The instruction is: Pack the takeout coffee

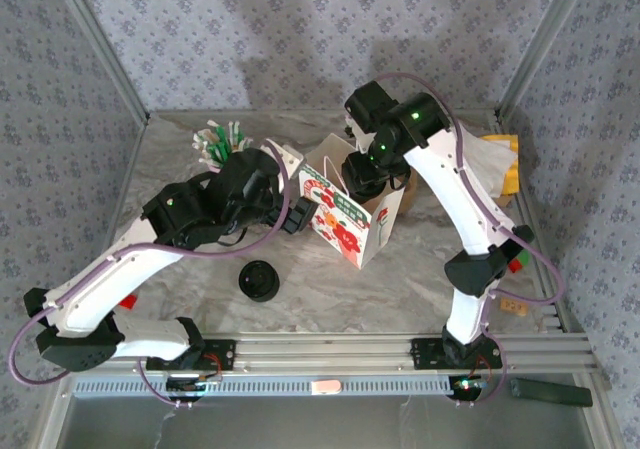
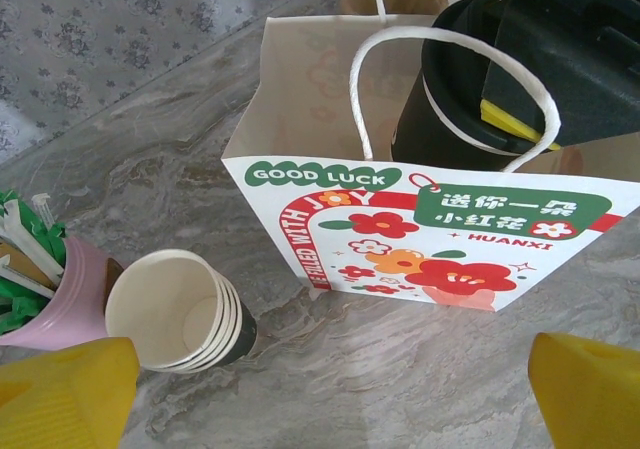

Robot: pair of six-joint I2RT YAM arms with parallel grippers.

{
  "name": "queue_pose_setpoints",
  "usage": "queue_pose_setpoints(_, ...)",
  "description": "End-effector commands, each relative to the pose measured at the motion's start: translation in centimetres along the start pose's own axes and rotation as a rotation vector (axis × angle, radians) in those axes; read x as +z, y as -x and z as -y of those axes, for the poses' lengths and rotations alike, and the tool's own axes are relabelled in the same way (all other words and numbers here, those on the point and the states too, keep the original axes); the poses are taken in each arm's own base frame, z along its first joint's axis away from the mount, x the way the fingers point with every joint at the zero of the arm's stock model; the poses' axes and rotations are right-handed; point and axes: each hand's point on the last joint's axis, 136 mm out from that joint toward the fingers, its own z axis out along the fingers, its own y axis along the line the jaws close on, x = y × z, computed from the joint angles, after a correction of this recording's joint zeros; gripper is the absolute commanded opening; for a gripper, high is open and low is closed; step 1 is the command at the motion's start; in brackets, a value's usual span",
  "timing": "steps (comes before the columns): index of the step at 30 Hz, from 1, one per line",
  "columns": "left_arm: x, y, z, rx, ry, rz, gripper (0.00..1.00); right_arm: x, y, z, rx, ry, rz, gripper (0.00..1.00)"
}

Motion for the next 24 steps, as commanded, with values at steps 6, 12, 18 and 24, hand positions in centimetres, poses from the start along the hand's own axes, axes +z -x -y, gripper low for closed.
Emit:
queue_pose_setpoints(6,-0.8,0.8,-0.3,-0.028,-0.003,0.032,1.0,1.0,-4.1,0.9,0.0,-0.027,-0.228,0.55)
queue_pose_setpoints(12,-0.6,0.8,-0.3,-0.026,-0.005,0.033,1.0,1.9,-4.2,0.7,0.003,-0.02,-0.262,0.55)
queue_pose_setpoints(18,-0.5,0.6,-0.4,-0.026,-0.001,0.029,1.0,2.9,-4.4,0.8,0.005,-0.029,-0.297,0.55)
queue_pose_setpoints(24,-0.5,0.5,-0.5,-0.031,-0.001,0.029,1.0,3.7,-4.5,1.0,0.0,-0.046,-0.324,0.55)
